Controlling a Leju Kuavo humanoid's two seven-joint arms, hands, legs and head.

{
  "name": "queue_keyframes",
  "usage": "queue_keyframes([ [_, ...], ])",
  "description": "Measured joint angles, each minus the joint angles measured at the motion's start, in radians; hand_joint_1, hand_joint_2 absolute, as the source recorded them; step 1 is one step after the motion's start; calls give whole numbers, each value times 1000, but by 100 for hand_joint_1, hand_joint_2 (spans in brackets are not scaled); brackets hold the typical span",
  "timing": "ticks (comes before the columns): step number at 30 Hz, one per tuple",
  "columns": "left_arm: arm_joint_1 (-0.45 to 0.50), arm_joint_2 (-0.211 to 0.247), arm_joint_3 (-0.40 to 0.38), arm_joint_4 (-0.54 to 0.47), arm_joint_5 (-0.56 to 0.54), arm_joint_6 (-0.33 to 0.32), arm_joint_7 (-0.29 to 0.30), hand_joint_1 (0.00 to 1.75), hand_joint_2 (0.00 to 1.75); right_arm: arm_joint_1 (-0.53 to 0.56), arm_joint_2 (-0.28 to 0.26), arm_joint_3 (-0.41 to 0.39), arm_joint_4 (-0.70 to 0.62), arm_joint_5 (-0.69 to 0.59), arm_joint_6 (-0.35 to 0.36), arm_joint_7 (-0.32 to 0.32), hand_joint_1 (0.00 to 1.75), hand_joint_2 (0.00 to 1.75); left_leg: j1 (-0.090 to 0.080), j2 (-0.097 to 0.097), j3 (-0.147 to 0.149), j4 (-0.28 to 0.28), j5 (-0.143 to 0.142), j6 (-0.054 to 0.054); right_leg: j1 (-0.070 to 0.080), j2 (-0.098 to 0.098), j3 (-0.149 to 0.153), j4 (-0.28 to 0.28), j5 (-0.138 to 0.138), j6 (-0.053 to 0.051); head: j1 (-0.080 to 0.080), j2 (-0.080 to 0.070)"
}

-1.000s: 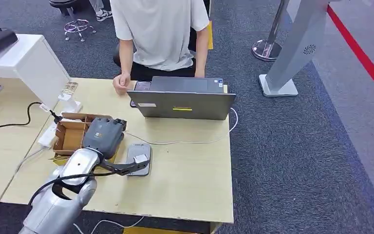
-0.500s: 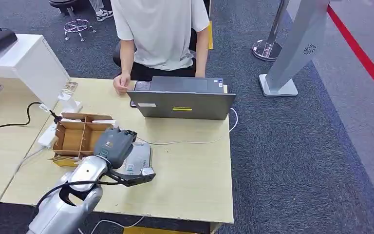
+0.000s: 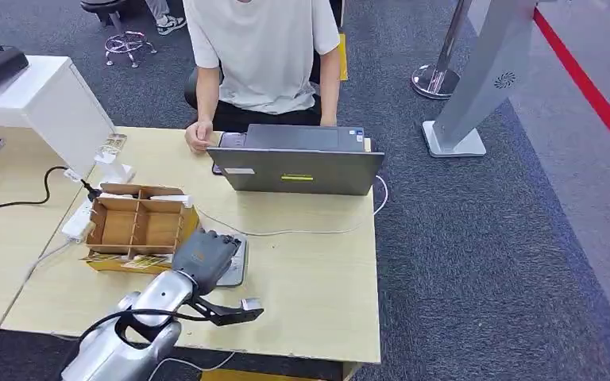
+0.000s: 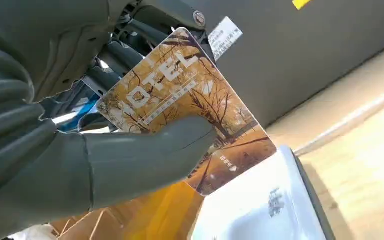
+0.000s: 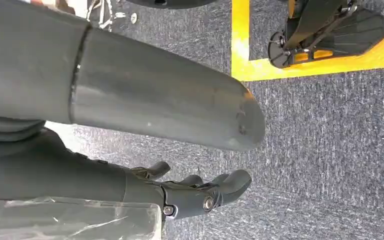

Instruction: Pass the card to the sensor for recognition and then transmit it.

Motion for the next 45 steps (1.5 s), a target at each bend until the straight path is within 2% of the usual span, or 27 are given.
queue_keyframes([
  [9, -11, -36, -46, 86, -32, -9, 15, 175, 175, -1, 0, 0, 0, 7, 9, 17, 0, 0, 0, 0, 0, 0, 0, 0, 0, 0, 1, 0, 0, 0, 0, 0],
  [20, -53, -47, -56, 154, -22, -35, 35, 175, 175, -2, 0, -14, 0, 8, 13, 27, 0, 0, 0, 0, 2, 0, 0, 0, 0, 0, 2, 0, 0, 0, 0, 0],
  [23, -67, -47, -56, 159, -4, -12, 45, 175, 175, -1, 0, -16, 0, 12, 10, 27, 0, 0, 0, 0, 2, 0, 0, 0, 0, -1, 2, 0, 0, 0, 0, 0],
  [29, -86, -48, -20, 138, -11, 103, 74, 175, 175, 0, 0, -17, 0, 23, 10, 19, 0, 0, 0, 0, 2, 0, 0, 0, 0, -1, 2, 0, 0, 0, 0, 0],
  [34, -94, -48, 6, 121, -11, 112, 74, 175, 175, 0, 0, -17, 0, 26, 9, 18, 0, 0, 0, 0, 1, 0, 0, 0, 0, 0, 1, 0, 0, 0, 0, 0],
  [38, -95, -48, 26, 113, -30, 156, 80, 175, 175, -1, 0, -17, 0, 32, 10, 17, 0, 0, 0, 0, 1, 0, 0, 0, 0, 0, 1, 0, 0, 0, 0, 0],
  [45, -98, -48, 42, 105, -32, 160, 78, 175, 175, -1, 0, -17, 0, 32, 10, 17, 0, 0, 0, 0, 1, 0, 0, 0, 0, 0, 1, 0, 0, 0, 0, 0],
])
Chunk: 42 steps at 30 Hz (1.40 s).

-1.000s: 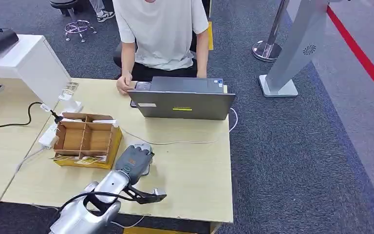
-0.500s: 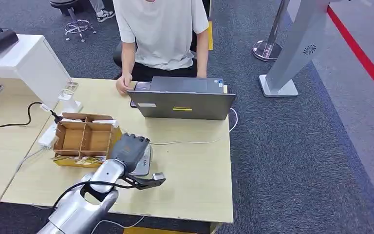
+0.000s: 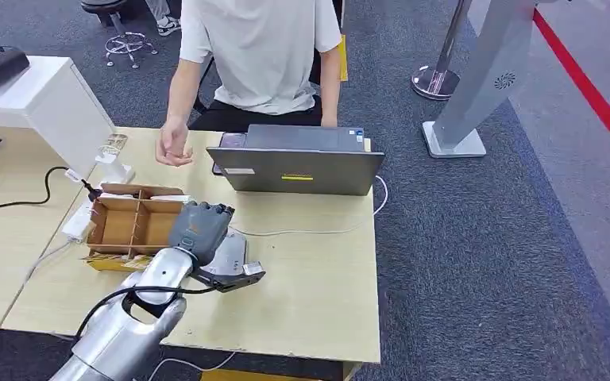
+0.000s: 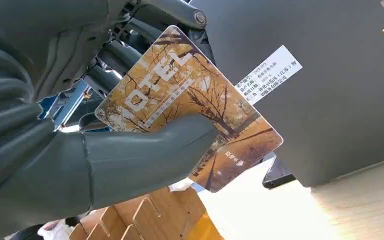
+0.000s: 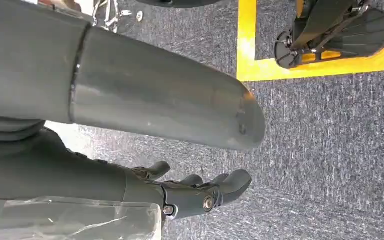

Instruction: Pass the card to the sensor for recognition and then transmit it.

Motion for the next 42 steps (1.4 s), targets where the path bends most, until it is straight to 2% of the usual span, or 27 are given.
queue_keyframes([
  [3, 0, 0, 1, 0, -1, 23, 0, 175, 175, 0, 0, 0, 0, 3, 0, -1, 0, 0, 0, 0, 0, 0, 0, 0, 0, 0, 0, 0, 0, 0, 0, 0],
  [4, 0, 2, 5, -3, -6, 59, 0, 175, 175, 0, 0, 0, 0, 8, 0, -2, 0, 0, 0, 0, 0, 0, 0, 0, 0, 0, 0, 0, 0, 0, 0, 0],
  [7, -26, 18, 41, -17, -14, 223, -13, 175, 175, 0, 0, 0, 0, 32, 0, -1, 0, 0, 0, 0, 0, 0, 0, 0, 0, 0, 0, 0, 0, 0, 0, 0],
  [10, -63, 46, 126, -16, -3, 306, -57, 175, 175, 0, 0, 3, 0, 51, 6, 1, 0, 0, 0, 1, 0, 0, 0, 0, 0, 1, -1, 0, 0, 0, 0, 0],
  [13, -136, 71, 214, 33, -2, 328, -90, 175, 175, 0, 0, 5, 0, 68, 19, 3, 0, 0, 1, 0, 0, 0, 1, -1, 1, 0, -1, 1, 0, 0, 0, 0],
  [18, -250, 105, 332, 216, -16, 372, -98, 175, 175, -2, 0, 11, 0, 75, 42, 16, 0, 0, 1, 0, 0, 0, 2, -3, 1, 1, -1, 2, 1, -2, -2, 0],
  [25, -291, 112, 377, 334, -19, 383, -98, 175, 175, -5, 0, 13, 0, 78, 43, 31, 0, 0, 1, 1, -1, 0, 2, -2, 0, 1, -1, 2, 1, -2, -2, 0],
  [26, -292, 112, 378, 343, -19, 382, -97, 0, 175, -5, 0, 13, 0, 79, 43, 31, 0, 0, 1, 1, -1, 0, 2, -2, 0, 1, -1, 2, 1, -2, -2, 0],
  [31, -296, 111, 381, 376, -17, 363, -97, 0, 175, -6, 0, 16, 0, 80, 42, 26, 0, 0, 0, 0, -1, 0, 1, -2, 0, 1, -2, 2, 1, -1, -2, 0],
  [42, -299, 111, 388, 396, 0, 365, -97, 0, 175, -5, 0, 20, 1, 84, 42, 27, 0, 0, 1, 0, -1, 0, 2, -2, 1, 1, -2, 2, 1, -2, -2, 0],
])
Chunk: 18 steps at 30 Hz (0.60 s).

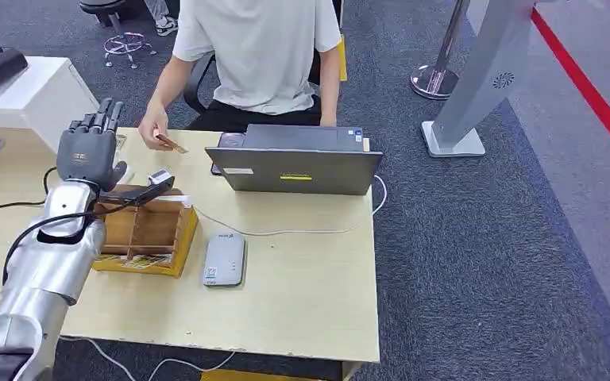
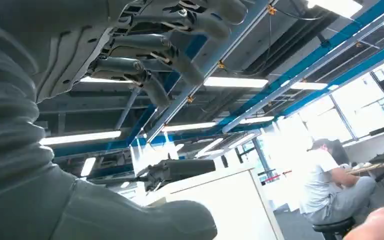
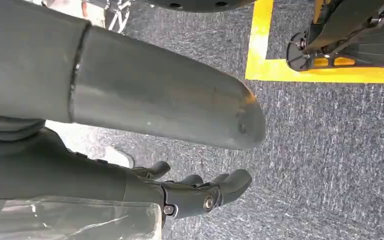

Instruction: Pass the card to the sensor for recognition and then transmit it.

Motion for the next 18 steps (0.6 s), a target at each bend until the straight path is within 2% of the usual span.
queue_keyframes([
  [13, 11, 0, 6, 5, 3, 0, -2, 0, 175, 0, 0, 0, 0, 1, 0, 0, 0, 0, 0, 0, 0, 0, 0, 0, 0, 0, 0, 0, 0, 0, 0, 0],
  [16, 31, -3, 6, -4, 32, -4, -28, 0, 175, 0, 0, 0, 0, -2, 0, -2, 0, 0, 0, 0, 0, 0, 0, 0, 0, 0, 0, 0, 0, 0, 0, 0],
  [18, 75, -11, 6, -55, 78, -39, -65, 0, 175, 0, 0, 0, 1, -11, -4, -3, 0, 0, 0, 0, 0, 0, 0, 0, 0, 0, 0, 0, 0, 0, 0, 0],
])
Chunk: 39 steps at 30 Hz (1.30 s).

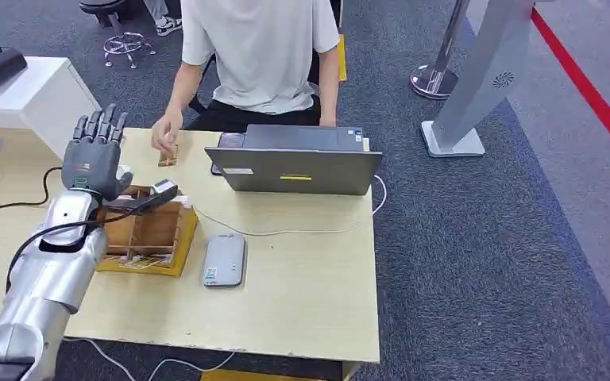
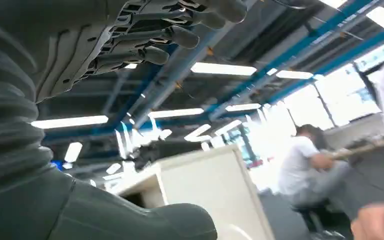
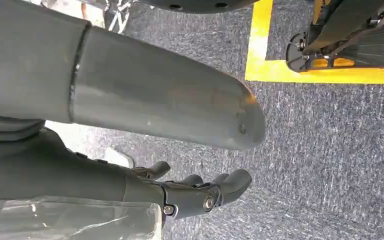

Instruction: Pass the card to the sensor for recognition and then transmit it.

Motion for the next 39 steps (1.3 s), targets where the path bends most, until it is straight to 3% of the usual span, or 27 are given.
queue_keyframes([
  [3, 98, -20, -4, -135, 26, -134, -17, 0, 175, 0, 0, -5, 2, -16, -12, 0, 0, 0, 0, 1, 0, 0, 0, 0, 0, 1, 0, 0, 0, 0, 0, 0],
  [5, 178, -28, -24, -238, 30, -186, -11, 0, 175, 0, 1, -15, 3, -27, -23, 3, 0, 0, 0, 1, 0, 0, -2, 0, 0, 2, 0, -1, -1, 1, 0, 0],
  [9, 340, -31, -87, -450, 30, -207, 8, 0, 175, 1, 6, -37, 3, -44, -38, 3, 0, 0, 0, 1, 0, 0, -3, 0, 0, 2, -1, -1, -2, 1, 0, 0],
  [16, 491, -19, -156, -656, 32, -203, 7, 0, 175, 3, 8, -67, 4, -59, -43, -1, 0, 0, 0, 1, 0, 0, -3, 0, 0, 1, -1, -1, -2, 1, 0, 0],
  [22, 542, -12, -189, -731, 35, -211, 4, 0, 175, 2, 13, -77, 4, -62, -45, -6, 0, 0, 0, 0, 0, 0, -3, 0, 0, 0, 0, -1, -2, 0, 0, 0],
  [25, 556, -6, -204, -749, 30, -246, 9, 0, 175, 1, 14, -87, 4, -66, -47, -3, 0, 0, 0, 1, 0, 0, -3, 0, 0, 0, 0, -1, -2, 0, 0, 0],
  [32, 568, 16, -212, -749, 30, -353, 71, 0, 175, 1, 16, -100, 4, -71, -48, 2, 0, 0, 0, 0, 0, 0, -3, 0, 0, 0, 0, -1, -2, 0, 0, 0],
  [39, 609, 33, -198, -720, 32, -355, 93, 0, 175, 1, 16, -109, 4, -74, -48, 2, 0, 0, 0, 0, 0, -1, -3, 0, 0, 0, 0, -1, -2, 0, 0, 0],
])
